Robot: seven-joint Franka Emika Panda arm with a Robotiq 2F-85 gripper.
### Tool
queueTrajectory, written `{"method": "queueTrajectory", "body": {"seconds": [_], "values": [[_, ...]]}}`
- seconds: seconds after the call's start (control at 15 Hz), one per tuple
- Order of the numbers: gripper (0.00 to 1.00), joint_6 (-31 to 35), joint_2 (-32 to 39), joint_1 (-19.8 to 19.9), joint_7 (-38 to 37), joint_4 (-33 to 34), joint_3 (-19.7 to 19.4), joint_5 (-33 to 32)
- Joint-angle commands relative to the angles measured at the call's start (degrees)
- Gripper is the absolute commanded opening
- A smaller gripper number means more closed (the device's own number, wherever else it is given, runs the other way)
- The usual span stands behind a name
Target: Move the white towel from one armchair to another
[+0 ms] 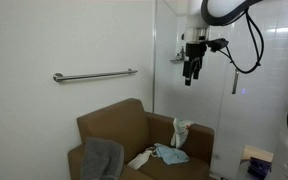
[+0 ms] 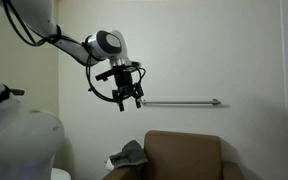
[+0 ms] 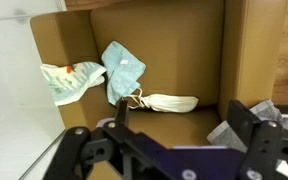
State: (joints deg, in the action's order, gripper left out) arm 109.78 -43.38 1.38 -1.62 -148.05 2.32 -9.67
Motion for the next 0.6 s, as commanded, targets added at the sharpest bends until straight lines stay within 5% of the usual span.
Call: {"method": "queueTrajectory", "body": {"seconds": [0.0,0.4,0.53], "values": [[1.00,-0.19,0.04,-0.24,-0.13,0.14,-0.17,-0.12],[1.00,-0.19,0.04,-0.24,-0.13,0.15,-0.18,-0.12],[1.00,-2.16,3.42,-0.79,-3.75,5.65,2.29,1.78]]}}
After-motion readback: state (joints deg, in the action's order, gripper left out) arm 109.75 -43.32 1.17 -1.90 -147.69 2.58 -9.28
